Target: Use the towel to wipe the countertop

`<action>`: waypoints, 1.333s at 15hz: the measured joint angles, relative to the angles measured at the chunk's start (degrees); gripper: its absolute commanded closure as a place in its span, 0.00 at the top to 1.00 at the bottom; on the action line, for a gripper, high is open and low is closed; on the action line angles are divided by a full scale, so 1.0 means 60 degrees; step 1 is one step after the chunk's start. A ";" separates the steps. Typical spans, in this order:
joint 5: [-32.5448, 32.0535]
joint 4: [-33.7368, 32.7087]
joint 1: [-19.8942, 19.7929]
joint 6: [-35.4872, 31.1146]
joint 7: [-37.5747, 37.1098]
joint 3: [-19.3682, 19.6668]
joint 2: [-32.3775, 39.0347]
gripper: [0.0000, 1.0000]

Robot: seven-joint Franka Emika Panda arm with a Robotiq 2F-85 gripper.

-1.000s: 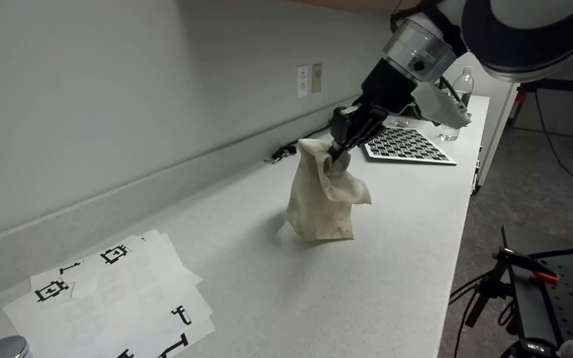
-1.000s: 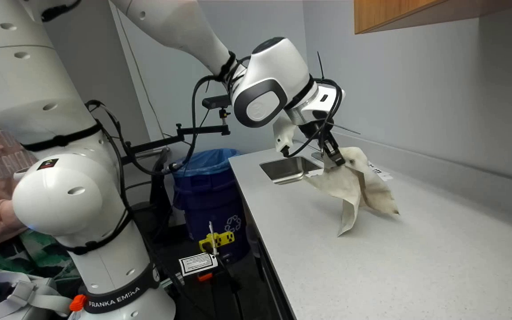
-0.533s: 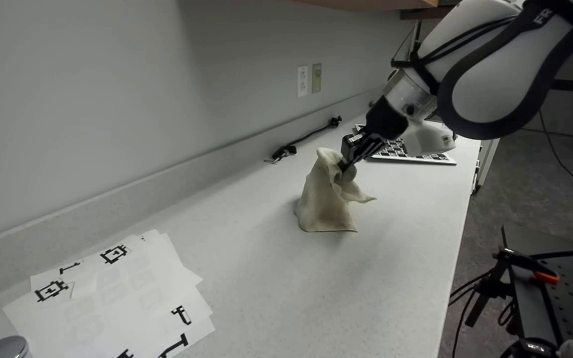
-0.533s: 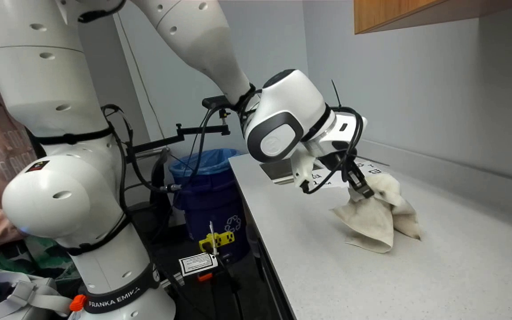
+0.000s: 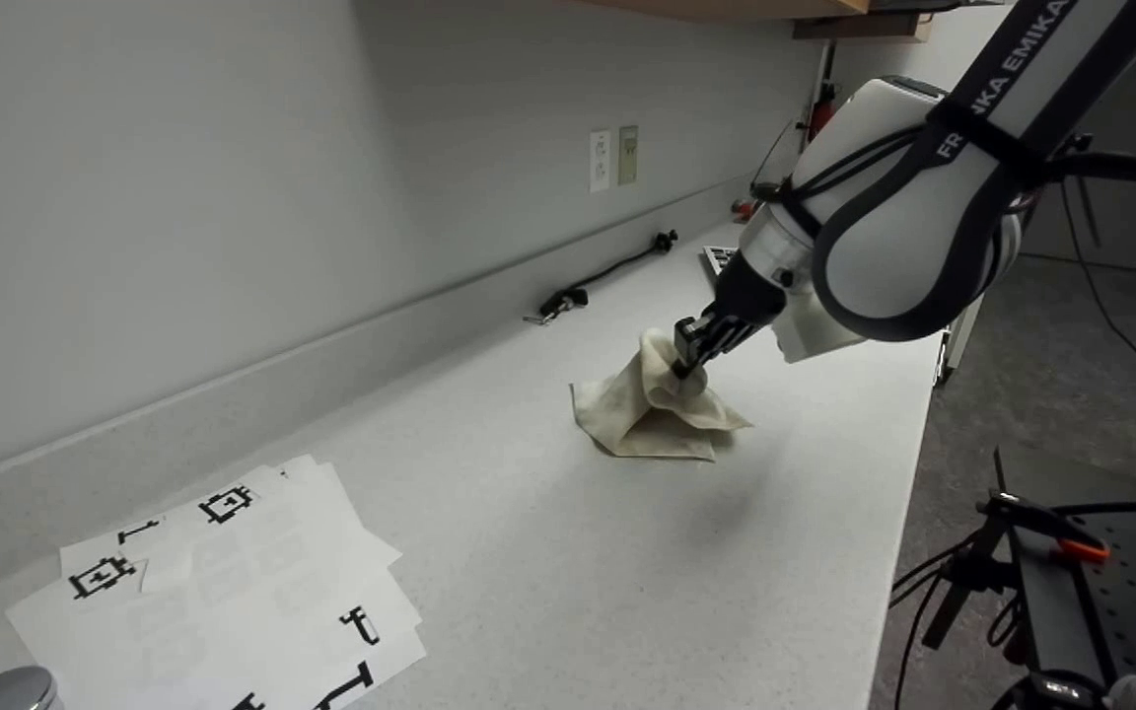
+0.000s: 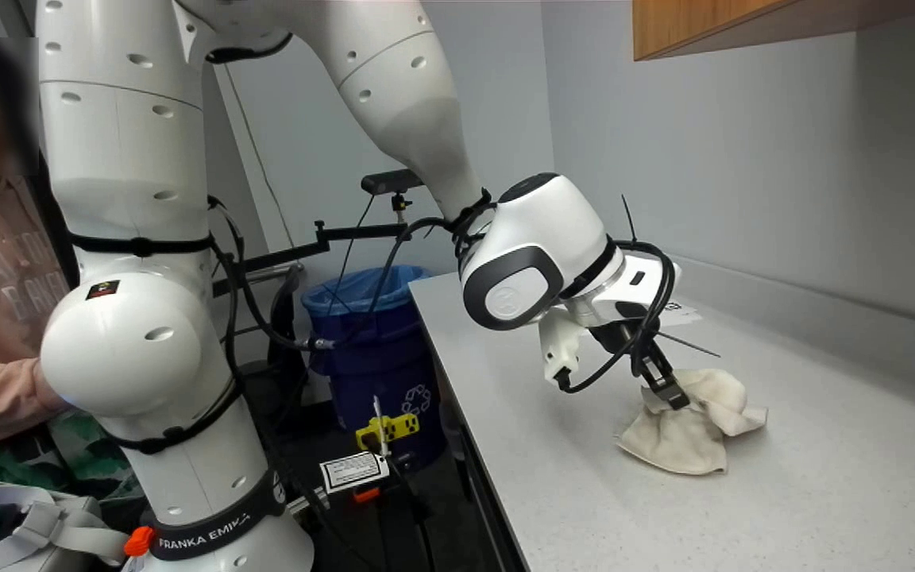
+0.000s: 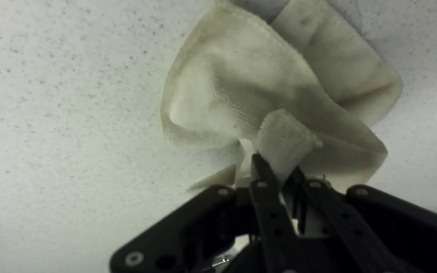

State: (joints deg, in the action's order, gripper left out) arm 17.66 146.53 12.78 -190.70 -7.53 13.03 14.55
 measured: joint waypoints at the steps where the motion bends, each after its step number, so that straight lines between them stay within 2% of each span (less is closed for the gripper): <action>1: 0.0088 -0.0103 0.0413 0.0044 0.0000 0.0250 0.0097 0.54; 4: 0.0055 -0.0320 0.1266 0.0776 0.0009 0.0613 0.0045 0.76; 5: -0.0067 -0.0365 0.1444 0.1150 0.0048 0.0658 -0.0057 0.60; 7: -0.0341 -0.0389 0.1706 0.1787 0.0113 0.0762 -0.0320 0.73; 8: -0.0395 -0.0389 0.1760 0.1922 0.0134 0.0795 -0.0420 0.76; 17: -0.0416 -0.0368 0.1767 0.2006 0.0240 0.0846 -0.0523 0.76; 18: -0.0416 -0.0368 0.1767 0.2006 0.0240 0.0846 -0.0523 0.94; 20: -0.0416 -0.0368 0.1767 0.2006 0.0239 0.0845 -0.0517 1.00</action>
State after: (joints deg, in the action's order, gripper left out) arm 15.17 144.33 23.38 -178.66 -6.09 18.10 11.44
